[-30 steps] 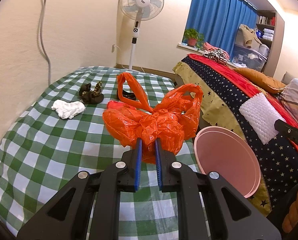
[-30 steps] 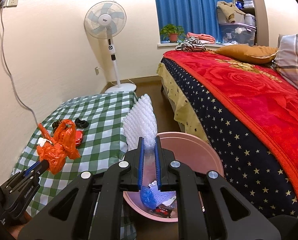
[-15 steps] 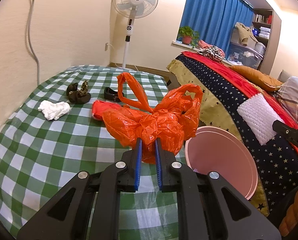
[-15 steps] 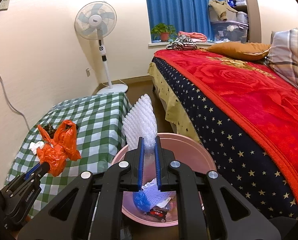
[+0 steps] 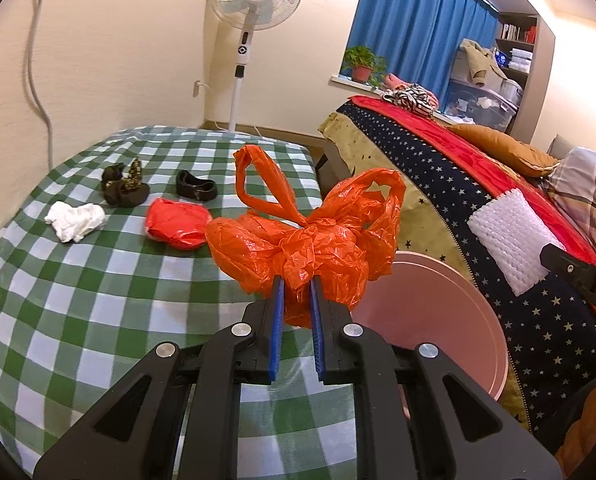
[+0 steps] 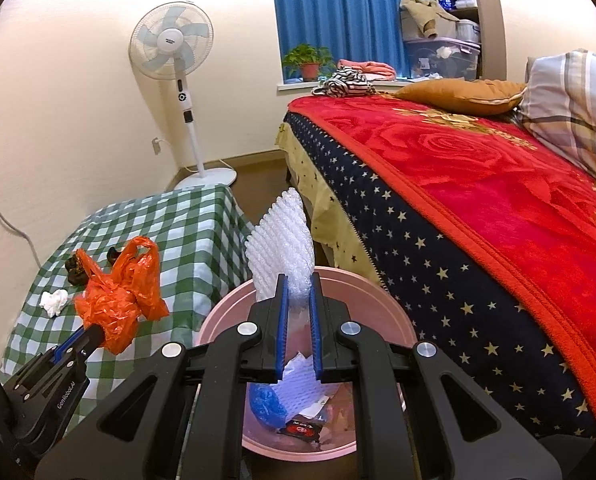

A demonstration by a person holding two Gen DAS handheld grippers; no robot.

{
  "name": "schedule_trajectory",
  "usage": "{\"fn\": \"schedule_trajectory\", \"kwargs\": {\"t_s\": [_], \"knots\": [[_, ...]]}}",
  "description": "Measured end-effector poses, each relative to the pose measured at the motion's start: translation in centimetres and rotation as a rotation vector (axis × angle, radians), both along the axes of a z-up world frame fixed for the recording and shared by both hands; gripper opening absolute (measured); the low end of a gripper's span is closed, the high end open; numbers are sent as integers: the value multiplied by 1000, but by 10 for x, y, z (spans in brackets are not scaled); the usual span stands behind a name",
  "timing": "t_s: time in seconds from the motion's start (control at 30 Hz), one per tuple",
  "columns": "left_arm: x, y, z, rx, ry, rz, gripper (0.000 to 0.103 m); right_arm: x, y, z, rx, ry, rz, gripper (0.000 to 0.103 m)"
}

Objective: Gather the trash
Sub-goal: 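Carry the orange bag with the left tool while the right holds the white foam net over the bin, then open the right tool dropping the white foam net while the left releases the orange bag into the bin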

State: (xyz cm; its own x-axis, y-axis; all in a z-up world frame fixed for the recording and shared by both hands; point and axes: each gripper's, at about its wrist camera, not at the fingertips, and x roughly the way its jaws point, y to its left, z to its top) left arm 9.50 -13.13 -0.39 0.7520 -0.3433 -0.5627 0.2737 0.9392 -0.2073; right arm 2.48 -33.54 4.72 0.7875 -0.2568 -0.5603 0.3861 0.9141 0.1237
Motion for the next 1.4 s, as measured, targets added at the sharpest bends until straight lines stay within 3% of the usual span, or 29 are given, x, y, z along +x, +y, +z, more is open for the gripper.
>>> {"fn": "schedule_trajectory", "kwargs": {"t_s": [0.57, 1.0, 1.1, 1.17, 1.23, 1.4], "knots": [[5, -49, -8, 1, 14, -106, 13, -1, -19, -6, -39, 42, -118, 10], [4, -70, -13, -4, 26, -196, 13, -4, -28, -8, -12, 40, -151, 11], [4, -76, -15, -15, 41, -240, 18, -4, -29, -8, -1, 38, -156, 17], [3, -78, -18, -2, 47, -245, 23, -4, -31, -9, 3, 41, -164, 31], [2, -77, -18, 6, 45, -240, 23, -5, -31, -8, 0, 37, -174, 36], [1, -68, -14, 0, 34, -214, 23, -7, -28, -7, 5, 27, -158, 39]]}}
